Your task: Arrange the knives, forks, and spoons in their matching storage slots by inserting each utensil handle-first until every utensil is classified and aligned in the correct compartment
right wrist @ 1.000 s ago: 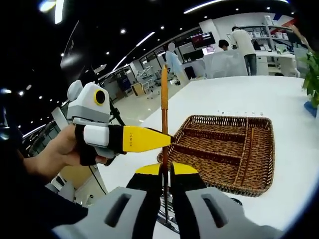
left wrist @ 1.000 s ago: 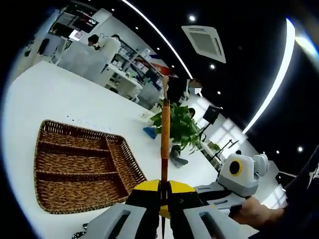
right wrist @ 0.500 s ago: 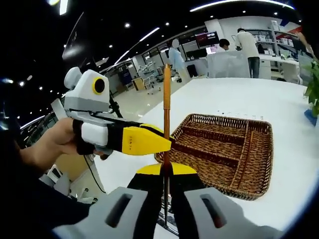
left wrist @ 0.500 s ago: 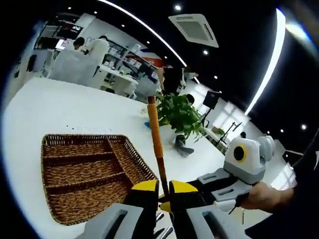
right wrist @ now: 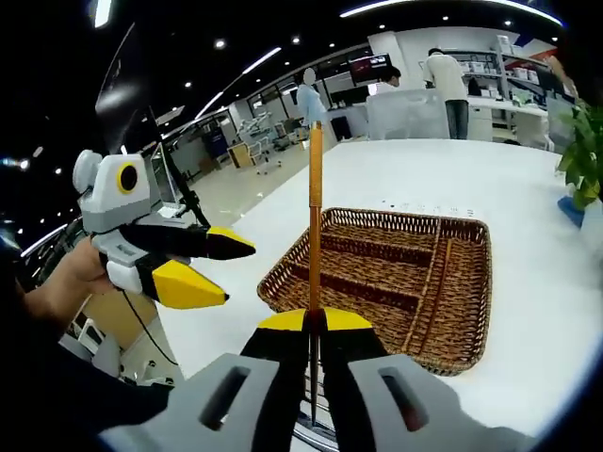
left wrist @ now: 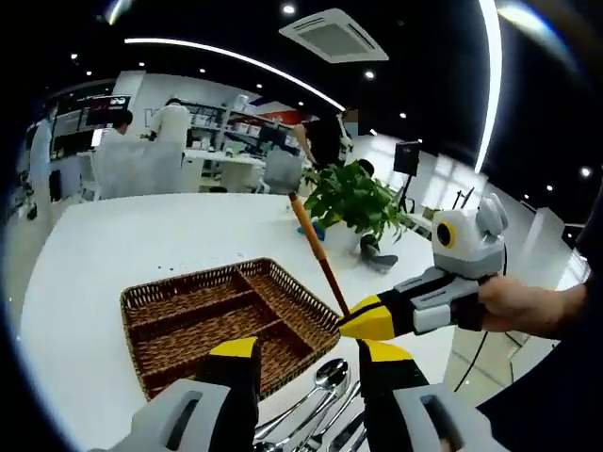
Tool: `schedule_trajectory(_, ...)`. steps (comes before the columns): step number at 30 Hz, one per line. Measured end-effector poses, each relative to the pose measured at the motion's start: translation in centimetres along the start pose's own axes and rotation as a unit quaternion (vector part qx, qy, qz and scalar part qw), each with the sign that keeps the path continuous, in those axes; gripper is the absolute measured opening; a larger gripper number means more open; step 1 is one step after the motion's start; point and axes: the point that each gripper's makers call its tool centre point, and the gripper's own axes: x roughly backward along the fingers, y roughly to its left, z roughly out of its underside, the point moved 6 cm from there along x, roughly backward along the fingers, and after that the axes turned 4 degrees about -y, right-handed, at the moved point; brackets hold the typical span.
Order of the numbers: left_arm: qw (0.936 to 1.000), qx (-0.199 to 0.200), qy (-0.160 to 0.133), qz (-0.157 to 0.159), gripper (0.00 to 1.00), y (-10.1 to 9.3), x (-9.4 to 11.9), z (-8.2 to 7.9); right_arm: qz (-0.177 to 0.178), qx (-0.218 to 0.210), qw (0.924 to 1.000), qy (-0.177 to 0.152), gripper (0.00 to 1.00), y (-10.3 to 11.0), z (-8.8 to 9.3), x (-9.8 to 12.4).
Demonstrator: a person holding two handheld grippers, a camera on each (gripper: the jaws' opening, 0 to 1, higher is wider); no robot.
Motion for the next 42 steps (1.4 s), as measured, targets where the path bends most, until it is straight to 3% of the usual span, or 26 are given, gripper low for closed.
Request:
schedule_trajectory(6,0.9999,-0.002,0.012,-0.007,0.50,0.7,1.9,1.6,0.018,-0.026,0.9995,-0.002,0.03,-2.6,-0.7,-0.5)
schedule_trajectory(10,0.9997,-0.008,0.016,-0.018,0.61,1.1,2.8,2.3,0.039,-0.031,0.9987,-0.002,0.03,-4.6,-1.4,-1.0)
schedule_trajectory(13,0.9992,-0.013,0.026,-0.026,0.64,1.5,3.5,2.9,0.051,-0.032,0.9982,-0.002,0.03,-5.7,-1.8,-1.3)
schedule_trajectory(20,0.9980,-0.012,0.051,-0.036,0.73,2.0,4.0,4.3,0.091,-0.033,0.9951,0.019,0.03,-9.2,-2.5,-2.9)
schedule_trajectory(26,0.9971,-0.018,0.067,-0.033,0.79,1.9,4.2,5.0,0.119,-0.055,0.9904,0.045,0.03,-11.7,-2.1,-4.6)
schedule_trajectory(32,0.9970,-0.022,0.063,-0.039,0.84,2.6,4.4,4.5,0.136,-0.078,0.9853,0.068,0.03,-13.6,-1.4,-6.5)
schedule_trajectory(42,0.9963,-0.009,0.067,-0.053,0.95,3.6,4.5,4.9,0.164,-0.100,0.9741,0.120,0.03,-14.9,1.1,-8.4)
